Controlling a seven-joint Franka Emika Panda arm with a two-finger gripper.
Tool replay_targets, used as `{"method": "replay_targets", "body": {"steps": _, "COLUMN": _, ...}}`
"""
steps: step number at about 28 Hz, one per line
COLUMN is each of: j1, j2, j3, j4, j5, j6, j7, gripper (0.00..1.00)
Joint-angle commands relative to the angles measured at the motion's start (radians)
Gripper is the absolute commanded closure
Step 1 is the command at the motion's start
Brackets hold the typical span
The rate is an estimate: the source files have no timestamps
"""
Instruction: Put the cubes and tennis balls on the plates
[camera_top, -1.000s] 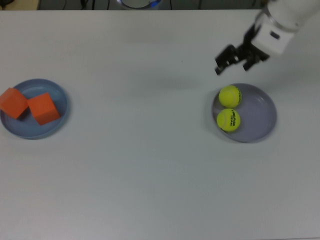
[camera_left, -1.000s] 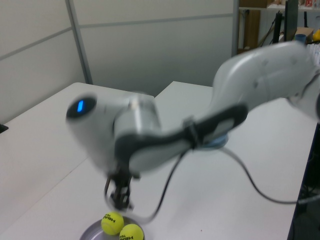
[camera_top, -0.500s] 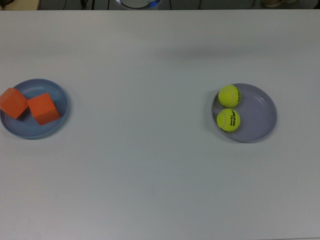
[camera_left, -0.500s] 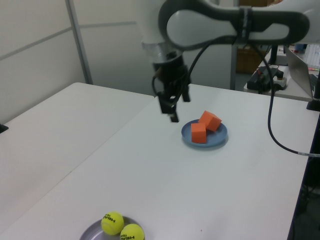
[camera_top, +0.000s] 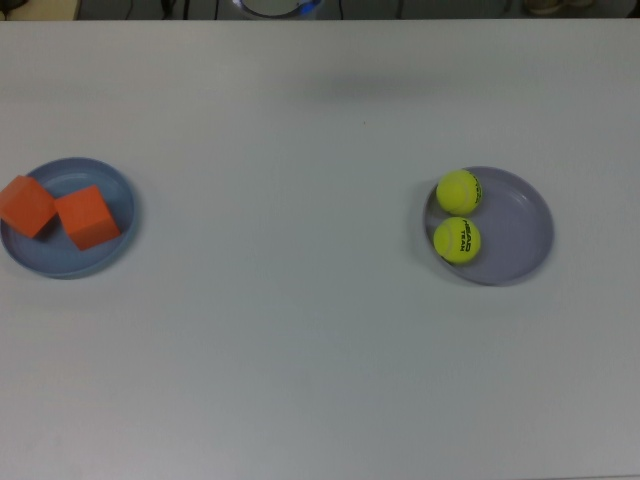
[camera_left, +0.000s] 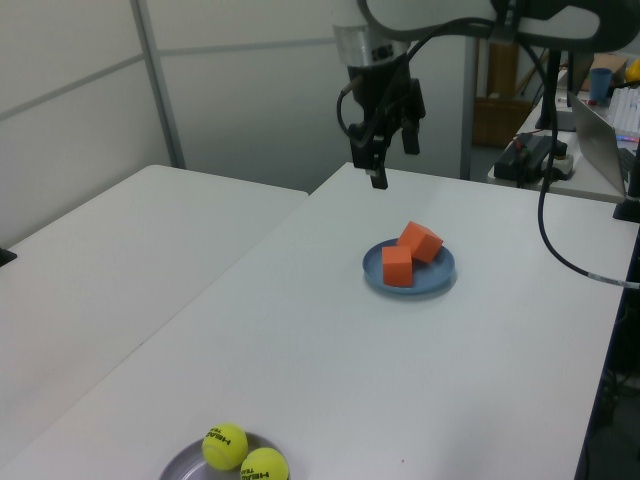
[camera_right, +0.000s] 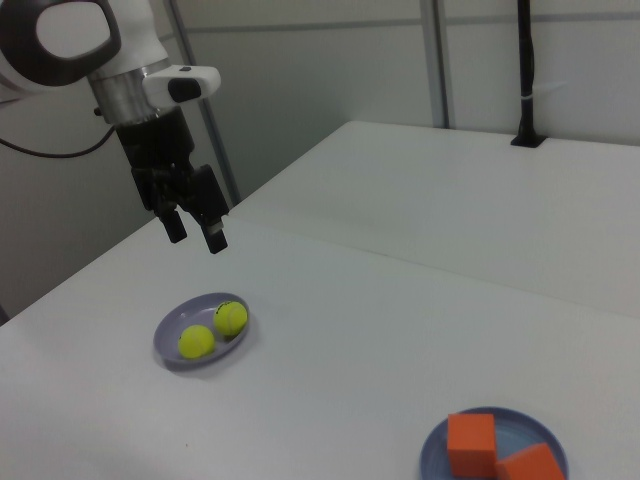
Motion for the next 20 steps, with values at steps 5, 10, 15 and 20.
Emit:
{"method": "replay_targets", "body": {"steps": 5, "j1": -0.008, "j2": -0.076, "j3": -0.033, "j4": -0.015, "j5": 0.035, "j6": -0.047, "j7": 0.003, "gripper": 0.0}}
{"method": "replay_targets", "body": {"steps": 10, "j1": -0.009, "j2": -0.066, "j3": -0.053, "j4": -0.013, "j5": 0.056, "j6": -0.04, "j7": 0.001, "gripper": 0.0}}
{"method": "replay_targets", "body": {"steps": 15, "j1": -0.009, "j2": -0.065, "j3": -0.068, "j4": -0.011, "j5": 0.064, "j6": -0.046, "j7": -0.002, "gripper": 0.0}}
{"method": "replay_targets", "body": {"steps": 20, "j1": -0.011, "j2": -0.065, "j3": -0.068, "j4": -0.015, "j5": 0.067, "j6": -0.049, "j7": 0.009, "gripper": 0.0}}
